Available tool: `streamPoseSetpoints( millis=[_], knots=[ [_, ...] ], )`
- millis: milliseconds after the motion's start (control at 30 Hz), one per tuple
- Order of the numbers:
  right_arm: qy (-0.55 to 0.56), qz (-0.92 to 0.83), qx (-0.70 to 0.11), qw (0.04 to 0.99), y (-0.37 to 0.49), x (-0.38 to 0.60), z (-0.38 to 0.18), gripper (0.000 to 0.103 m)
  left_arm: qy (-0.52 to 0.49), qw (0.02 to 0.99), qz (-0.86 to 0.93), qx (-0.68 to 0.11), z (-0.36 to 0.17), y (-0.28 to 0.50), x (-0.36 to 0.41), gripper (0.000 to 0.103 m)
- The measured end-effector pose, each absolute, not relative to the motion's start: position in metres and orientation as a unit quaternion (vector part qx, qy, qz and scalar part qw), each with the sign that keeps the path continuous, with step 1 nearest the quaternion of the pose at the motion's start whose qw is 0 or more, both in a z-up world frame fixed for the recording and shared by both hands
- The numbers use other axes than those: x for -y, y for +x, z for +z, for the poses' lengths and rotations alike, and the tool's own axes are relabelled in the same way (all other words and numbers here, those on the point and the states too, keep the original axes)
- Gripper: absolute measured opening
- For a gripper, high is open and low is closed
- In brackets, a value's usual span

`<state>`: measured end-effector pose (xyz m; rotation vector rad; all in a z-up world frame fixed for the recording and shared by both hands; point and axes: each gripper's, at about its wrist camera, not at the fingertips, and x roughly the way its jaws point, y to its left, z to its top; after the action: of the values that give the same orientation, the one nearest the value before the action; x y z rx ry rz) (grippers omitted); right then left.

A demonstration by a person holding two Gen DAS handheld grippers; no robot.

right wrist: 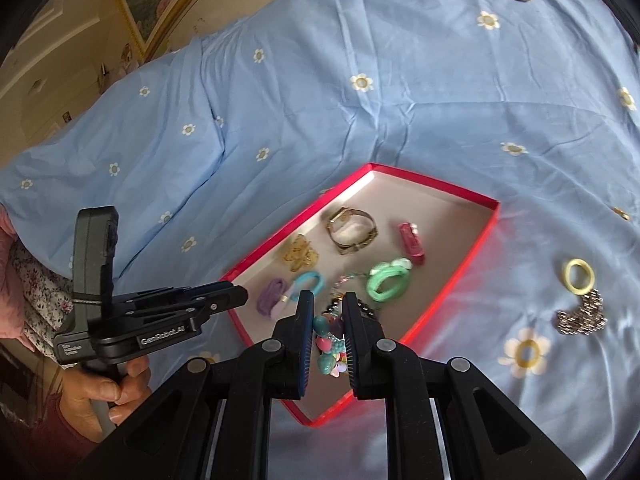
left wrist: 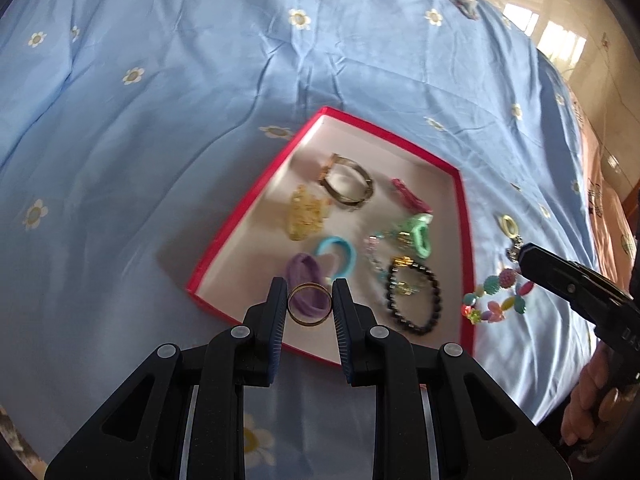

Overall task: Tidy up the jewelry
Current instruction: 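Lower the ring and charm bundle into the box and open both grippers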

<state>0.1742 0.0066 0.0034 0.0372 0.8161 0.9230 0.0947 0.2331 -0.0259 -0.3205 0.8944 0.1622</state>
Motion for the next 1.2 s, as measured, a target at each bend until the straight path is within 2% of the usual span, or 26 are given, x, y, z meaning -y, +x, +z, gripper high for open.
streamPoseSetpoints(
  millis=[267,667,1033,1200],
  knots=[
    [0.020,0.448,-0.394,0.802,0.182,-0.035,-0.008,0.014,-0.151,0.880,0.083,-0.443,-0.040,0.111,-0.241,0.021],
    [-0.014,0.406,-0.442,0.800,0.205,-0.041,-0.061,0.014,-0.134,0.870,0.092,-0.466,-0.061,0.127,-0.241,0.021],
    [-0.045,0.399,-0.440,0.803,0.205,-0.046,-0.066,0.015,-0.116,0.869,0.094,-0.473,-0.062,0.131,-0.236,0.021],
    [-0.039,0.397,-0.445,0.802,0.208,-0.046,-0.068,0.019,-0.114,0.868,0.094,-0.474,-0.063,0.131,-0.234,0.021]
  ],
)
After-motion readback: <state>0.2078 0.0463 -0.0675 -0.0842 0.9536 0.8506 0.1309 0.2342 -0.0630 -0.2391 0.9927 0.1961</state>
